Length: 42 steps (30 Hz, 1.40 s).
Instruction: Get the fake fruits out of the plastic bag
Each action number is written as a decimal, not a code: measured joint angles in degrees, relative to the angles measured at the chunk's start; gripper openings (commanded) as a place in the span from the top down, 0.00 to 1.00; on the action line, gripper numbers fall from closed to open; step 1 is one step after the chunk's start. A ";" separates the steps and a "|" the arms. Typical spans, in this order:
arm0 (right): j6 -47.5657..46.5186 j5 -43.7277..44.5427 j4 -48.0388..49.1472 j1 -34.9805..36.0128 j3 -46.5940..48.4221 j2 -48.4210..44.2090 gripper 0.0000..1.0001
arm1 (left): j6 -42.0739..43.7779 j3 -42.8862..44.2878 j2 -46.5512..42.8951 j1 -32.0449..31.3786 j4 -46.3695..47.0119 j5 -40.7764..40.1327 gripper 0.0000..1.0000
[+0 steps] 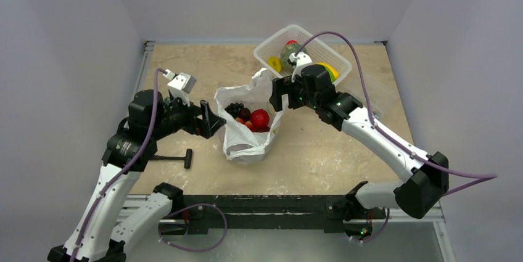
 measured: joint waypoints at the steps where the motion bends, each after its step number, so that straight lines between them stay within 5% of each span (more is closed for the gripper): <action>1: 0.09 1.31 -1.86 0.42 0.90 0.00 0.01 | -0.96 0.00 -1.01 0.00 -0.44 0.20 0.00; 4: 0.33 4.28 -6.14 1.99 2.91 -0.76 0.03 | -2.23 0.28 -0.59 0.00 -0.85 0.31 0.05; 7: 0.57 6.82 -9.53 5.07 3.54 -3.37 0.15 | -2.29 2.69 5.35 0.00 -1.62 0.09 0.18; 13: 2.43 7.43 -10.73 15.30 3.67 -7.41 0.31 | -0.24 8.63 22.53 0.04 -2.51 -1.49 0.59; 17: 2.12 7.74 -8.55 18.71 4.31 -3.43 0.51 | 1.86 5.38 24.37 0.04 -1.99 -1.60 0.89; 19: 1.27 9.01 -7.65 19.43 5.57 0.74 0.53 | 3.65 2.91 23.12 0.04 -1.86 -1.64 1.00; 26: -1.27 13.66 -6.38 19.85 9.07 14.91 0.49 | 8.39 1.03 18.93 -1.46 -2.36 -2.95 1.00; 36: -2.99 14.53 -2.97 19.82 11.37 25.97 0.13 | 10.23 -0.68 13.86 -1.92 -1.66 -2.80 1.00; 42: -3.19 14.51 1.11 19.76 11.34 30.38 0.03 | 10.25 -1.11 14.78 -3.17 -0.98 -2.49 1.00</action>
